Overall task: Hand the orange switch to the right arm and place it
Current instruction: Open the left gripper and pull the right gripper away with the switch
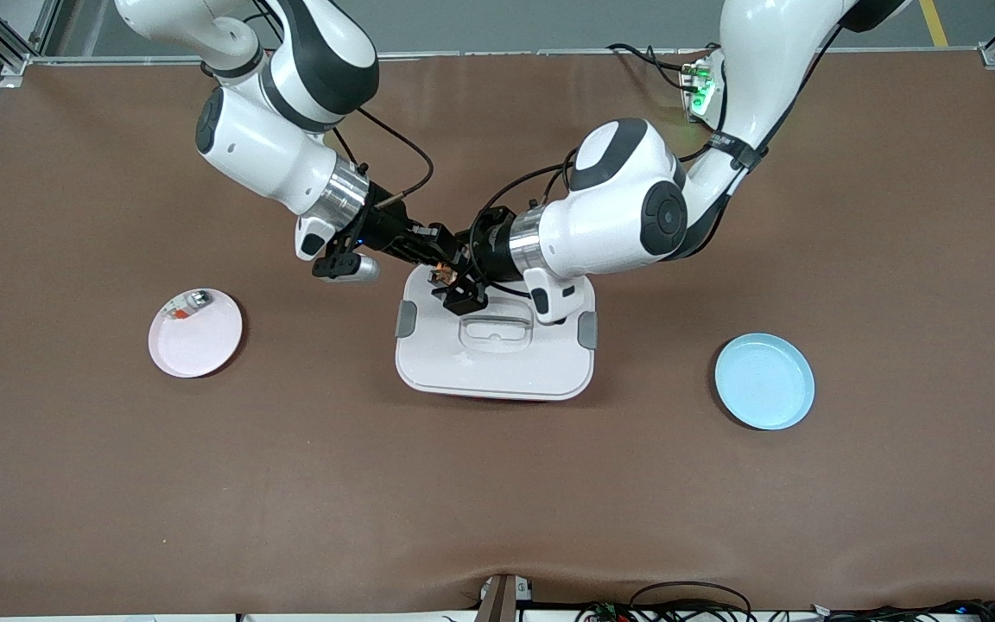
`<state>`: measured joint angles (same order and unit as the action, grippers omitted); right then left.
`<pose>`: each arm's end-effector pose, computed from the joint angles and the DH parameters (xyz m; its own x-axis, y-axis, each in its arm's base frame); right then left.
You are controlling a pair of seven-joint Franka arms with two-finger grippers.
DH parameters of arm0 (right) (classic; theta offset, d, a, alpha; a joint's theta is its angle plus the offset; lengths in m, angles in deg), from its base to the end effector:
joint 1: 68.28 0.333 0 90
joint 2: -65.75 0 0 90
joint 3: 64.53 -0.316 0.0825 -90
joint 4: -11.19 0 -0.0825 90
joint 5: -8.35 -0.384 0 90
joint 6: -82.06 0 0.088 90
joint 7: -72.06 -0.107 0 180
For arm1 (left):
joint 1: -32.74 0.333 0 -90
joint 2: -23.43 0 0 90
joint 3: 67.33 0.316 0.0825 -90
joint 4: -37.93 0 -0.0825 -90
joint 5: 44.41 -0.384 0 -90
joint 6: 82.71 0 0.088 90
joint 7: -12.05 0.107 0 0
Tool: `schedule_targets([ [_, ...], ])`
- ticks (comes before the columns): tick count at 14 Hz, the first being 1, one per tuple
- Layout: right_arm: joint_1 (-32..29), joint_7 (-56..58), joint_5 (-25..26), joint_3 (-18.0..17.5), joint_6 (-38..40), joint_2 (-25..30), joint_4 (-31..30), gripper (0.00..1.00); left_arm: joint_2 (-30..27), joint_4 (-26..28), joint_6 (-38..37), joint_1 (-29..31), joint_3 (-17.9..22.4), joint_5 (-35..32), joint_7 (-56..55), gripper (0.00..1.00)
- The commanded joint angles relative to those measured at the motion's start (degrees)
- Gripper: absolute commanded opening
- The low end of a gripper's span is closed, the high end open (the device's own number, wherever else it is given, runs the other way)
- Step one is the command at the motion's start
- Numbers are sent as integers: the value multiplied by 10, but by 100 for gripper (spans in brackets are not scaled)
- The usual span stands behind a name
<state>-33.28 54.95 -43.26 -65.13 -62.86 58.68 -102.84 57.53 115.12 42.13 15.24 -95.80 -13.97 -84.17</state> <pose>0.5040 0.3505 0.4430 0.9527 -0.2965 -0.0663 -0.2601 -0.6829 -0.6827 0.5615 -0.4824 0.4514 0.2484 0.6644 -0.7049 0.9528 -0.2986 0.0544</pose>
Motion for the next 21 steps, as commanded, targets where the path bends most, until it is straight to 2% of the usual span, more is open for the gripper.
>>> schedule_targets([
  [1,-1,1,-13,2,9,-6,24,0,-24,0,-6,6,7,-24,-4,100],
  [5,-12,1,-7,5,83,8,31,0,-41,0,-29,29,5,-120,3,100],
  [8,-48,8,14,5,186,22,55,0,-58,0,-48,59,5,-165,40,100],
  [10,-75,7,78,5,273,21,96,0,-73,0,-76,87,5,-187,98,100],
  [13,-98,24,220,4,403,21,163,0,-85,0,-114,127,6,-215,196,100],
  [14,-100,64,265,5,447,21,182,0,-90,1,-125,136,6,-230,229,100],
  [16,-126,160,319,5,507,22,203,0,-92,2,-153,144,7,-269,279,100],
  [19,-156,330,419,5,533,30,205,0,-104,2,-195,164,7,-325,332,100],
  [21,-187,453,458,5,540,30,203,0,-107,2,-217,187,7,-336,385,100],
])
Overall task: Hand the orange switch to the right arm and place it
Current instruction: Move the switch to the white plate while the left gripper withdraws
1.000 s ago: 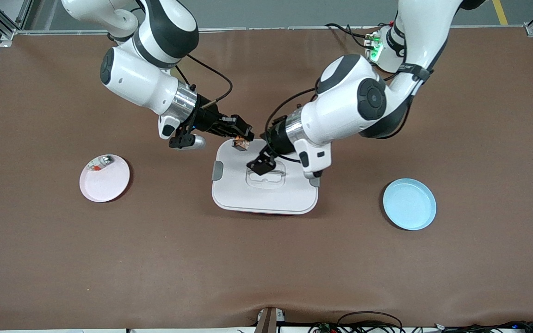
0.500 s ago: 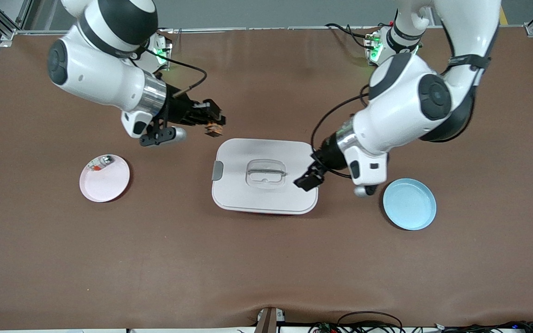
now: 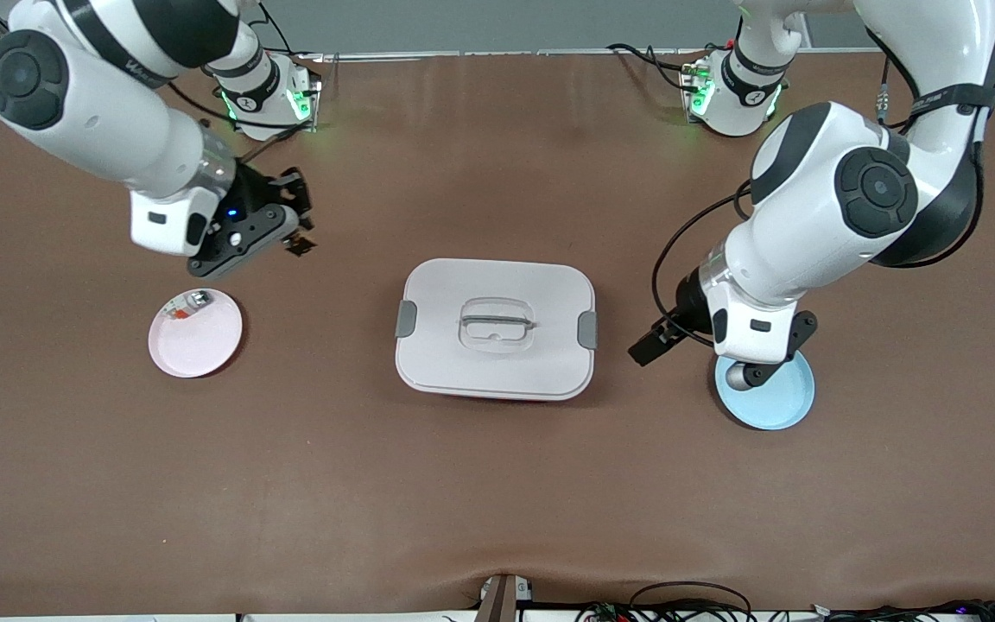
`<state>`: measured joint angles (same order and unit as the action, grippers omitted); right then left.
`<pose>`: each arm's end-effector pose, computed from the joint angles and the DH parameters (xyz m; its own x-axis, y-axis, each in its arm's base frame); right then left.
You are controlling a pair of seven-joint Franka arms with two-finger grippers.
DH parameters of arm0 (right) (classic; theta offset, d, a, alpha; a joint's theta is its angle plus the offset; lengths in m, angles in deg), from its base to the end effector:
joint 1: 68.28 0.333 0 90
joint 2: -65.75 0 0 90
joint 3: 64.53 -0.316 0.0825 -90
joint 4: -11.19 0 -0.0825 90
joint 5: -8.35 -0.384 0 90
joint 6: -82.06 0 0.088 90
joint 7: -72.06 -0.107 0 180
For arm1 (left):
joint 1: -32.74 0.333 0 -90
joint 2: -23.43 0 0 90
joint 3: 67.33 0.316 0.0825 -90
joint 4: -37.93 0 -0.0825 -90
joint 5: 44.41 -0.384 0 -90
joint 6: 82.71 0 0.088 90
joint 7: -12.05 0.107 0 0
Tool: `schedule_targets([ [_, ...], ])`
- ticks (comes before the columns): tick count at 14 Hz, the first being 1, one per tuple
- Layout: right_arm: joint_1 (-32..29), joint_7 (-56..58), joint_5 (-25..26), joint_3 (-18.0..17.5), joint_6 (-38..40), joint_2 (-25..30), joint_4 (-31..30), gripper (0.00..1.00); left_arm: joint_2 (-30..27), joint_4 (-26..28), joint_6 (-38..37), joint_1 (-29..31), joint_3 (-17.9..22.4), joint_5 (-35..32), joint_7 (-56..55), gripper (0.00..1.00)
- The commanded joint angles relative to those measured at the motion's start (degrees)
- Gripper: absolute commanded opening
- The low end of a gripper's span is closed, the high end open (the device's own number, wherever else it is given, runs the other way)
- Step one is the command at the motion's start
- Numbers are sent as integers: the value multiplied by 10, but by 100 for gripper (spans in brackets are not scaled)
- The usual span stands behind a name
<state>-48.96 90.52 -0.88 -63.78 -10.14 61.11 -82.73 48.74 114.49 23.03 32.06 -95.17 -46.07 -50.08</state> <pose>0.5403 0.1993 0.5509 0.8030 0.5933 -0.0556 0.5757 -0.7965 -0.1847 0.6361 -0.2698 0.5119 0.8080 0.5807 -0.0992 0.5886 -0.7883 0.1793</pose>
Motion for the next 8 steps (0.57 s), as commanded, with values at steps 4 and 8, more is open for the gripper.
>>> schedule_targets([
  [4,-102,309,101,-8,-6,-4,-12,0,-32,10,-72,56,2,-51,160,100],
  [8,-143,462,133,-8,-123,-13,-97,0,-49,10,-96,76,2,-85,230,100],
])
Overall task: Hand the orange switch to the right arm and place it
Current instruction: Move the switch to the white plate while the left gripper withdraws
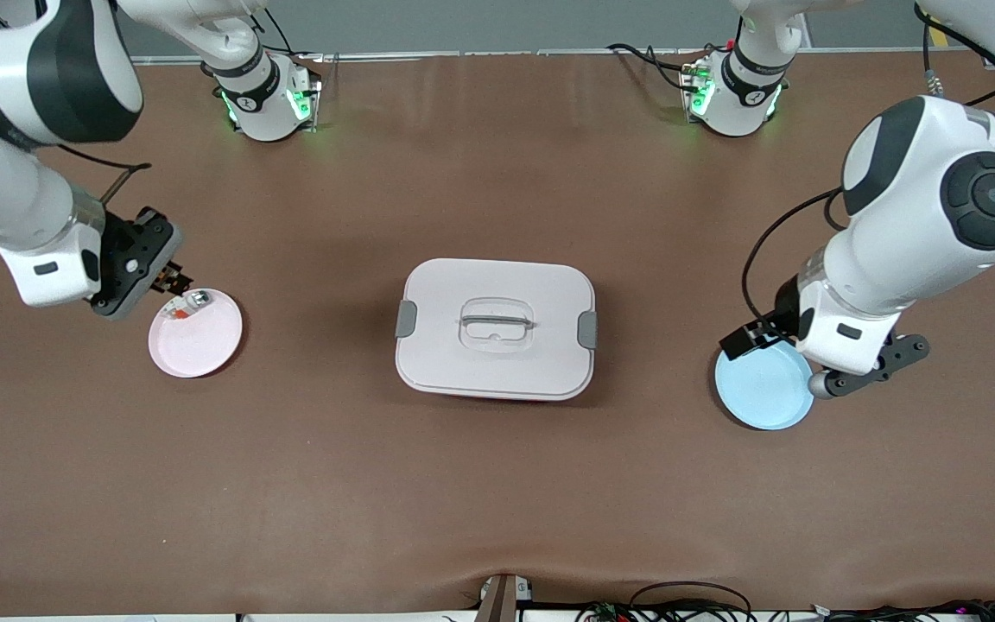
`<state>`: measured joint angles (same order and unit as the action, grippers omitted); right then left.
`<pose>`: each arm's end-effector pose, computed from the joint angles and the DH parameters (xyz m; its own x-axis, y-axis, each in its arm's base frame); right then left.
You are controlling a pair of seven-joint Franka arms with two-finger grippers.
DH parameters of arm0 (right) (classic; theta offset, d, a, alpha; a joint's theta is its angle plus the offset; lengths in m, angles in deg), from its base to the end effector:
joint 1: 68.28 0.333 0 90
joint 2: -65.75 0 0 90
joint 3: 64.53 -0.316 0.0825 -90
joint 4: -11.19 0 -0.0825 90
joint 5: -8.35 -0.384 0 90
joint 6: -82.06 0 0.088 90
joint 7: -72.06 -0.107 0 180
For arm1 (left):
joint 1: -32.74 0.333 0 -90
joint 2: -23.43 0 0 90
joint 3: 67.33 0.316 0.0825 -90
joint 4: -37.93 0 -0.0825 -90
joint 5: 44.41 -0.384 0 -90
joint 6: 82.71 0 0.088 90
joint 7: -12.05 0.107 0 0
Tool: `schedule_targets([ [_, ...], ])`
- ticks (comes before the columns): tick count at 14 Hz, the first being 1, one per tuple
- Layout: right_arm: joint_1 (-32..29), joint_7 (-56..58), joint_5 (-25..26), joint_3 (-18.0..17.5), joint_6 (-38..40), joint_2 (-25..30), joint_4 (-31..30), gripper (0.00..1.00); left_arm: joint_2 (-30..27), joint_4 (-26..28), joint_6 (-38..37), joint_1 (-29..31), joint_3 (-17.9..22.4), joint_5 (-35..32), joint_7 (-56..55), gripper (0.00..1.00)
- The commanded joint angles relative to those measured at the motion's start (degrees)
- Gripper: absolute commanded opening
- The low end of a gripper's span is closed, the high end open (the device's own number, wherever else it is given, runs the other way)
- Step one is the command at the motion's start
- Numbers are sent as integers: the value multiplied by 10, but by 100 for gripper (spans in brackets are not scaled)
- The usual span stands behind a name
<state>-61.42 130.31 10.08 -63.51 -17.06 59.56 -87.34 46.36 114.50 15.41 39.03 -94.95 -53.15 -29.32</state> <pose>0.5828 0.0572 0.5055 0.4277 0.9006 -0.0778 0.8991 -0.4327 -0.0667 0.6477 -0.1761 0.5241 0.9344 0.3561 -0.0054 0.3561 -0.9338 0.0356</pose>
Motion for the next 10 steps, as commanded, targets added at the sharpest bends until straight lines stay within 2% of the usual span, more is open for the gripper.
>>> schedule_targets([
  [1,-32,98,28,-11,-96,1,-82,0,-30,10,-27,14,-1,-15,28,100],
  [3,-57,139,28,-11,-159,-11,-136,0,-46,9,-44,23,0,-15,41,100],
  [7,-100,187,28,-11,-222,-64,-165,0,-68,8,-67,46,-1,-15,103,100],
  [10,-127,262,28,-11,-310,-89,-203,0,-80,9,-67,68,-6,-15,134,100],
])
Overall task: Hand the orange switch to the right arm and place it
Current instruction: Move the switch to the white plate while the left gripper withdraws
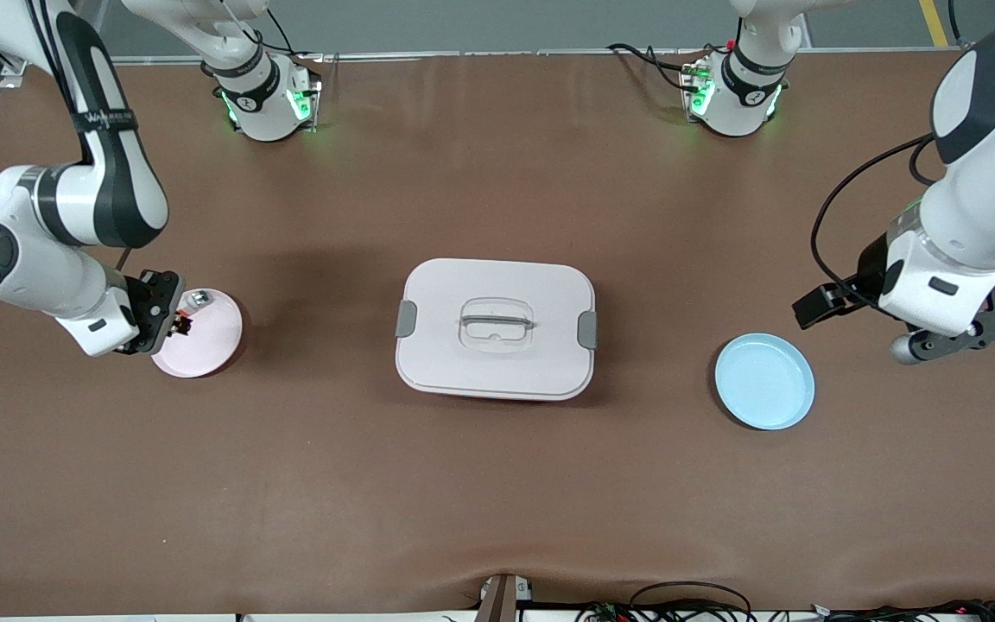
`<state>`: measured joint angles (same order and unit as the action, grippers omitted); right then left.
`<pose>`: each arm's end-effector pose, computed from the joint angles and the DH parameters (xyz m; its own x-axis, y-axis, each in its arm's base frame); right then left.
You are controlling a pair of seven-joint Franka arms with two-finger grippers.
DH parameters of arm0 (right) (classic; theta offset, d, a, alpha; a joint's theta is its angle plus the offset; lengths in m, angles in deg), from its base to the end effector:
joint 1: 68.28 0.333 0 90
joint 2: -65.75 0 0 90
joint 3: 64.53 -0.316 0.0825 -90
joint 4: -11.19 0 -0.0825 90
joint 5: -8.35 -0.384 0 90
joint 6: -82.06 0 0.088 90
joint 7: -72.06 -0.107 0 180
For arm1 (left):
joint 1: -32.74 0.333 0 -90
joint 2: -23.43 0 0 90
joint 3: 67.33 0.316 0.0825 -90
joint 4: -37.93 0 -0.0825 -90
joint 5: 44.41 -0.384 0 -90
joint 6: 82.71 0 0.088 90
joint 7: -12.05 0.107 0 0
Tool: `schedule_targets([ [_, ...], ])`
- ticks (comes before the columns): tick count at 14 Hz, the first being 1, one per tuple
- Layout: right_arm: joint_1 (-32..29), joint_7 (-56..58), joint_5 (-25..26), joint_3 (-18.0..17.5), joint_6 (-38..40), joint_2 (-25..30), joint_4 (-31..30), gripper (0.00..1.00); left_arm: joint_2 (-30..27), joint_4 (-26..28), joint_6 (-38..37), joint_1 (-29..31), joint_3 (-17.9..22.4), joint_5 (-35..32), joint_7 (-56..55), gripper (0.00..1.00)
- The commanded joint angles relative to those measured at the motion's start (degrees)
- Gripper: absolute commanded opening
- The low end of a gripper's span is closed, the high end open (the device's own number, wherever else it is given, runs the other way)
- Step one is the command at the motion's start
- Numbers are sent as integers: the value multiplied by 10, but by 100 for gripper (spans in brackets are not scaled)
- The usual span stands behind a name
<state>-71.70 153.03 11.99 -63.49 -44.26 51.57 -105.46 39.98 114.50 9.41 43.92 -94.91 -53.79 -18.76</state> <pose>0.5793 -0.0471 0.3170 0.1915 0.9794 -0.0643 0.9781 -0.1959 -0.0704 0.6261 -0.1206 0.5823 0.9649 0.2612 0.0281 0.2618 -0.9649 -0.0198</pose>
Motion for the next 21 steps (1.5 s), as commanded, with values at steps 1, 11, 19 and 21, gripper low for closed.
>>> schedule_targets([
  [1,-26,36,9,-10,-61,-16,-34,0,-20,9,-7,24,-6,-8,58,100],
  [11,-33,30,9,-10,-250,-60,-140,0,-124,89,-29,-106,192,50,207,100],
  [19,-37,30,9,-7,-255,-82,-148,0,-172,135,-13,-123,212,51,251,100],
  [21,-37,30,9,-7,-255,-84,-148,0,-180,134,-14,-122,212,54,252,100],
])
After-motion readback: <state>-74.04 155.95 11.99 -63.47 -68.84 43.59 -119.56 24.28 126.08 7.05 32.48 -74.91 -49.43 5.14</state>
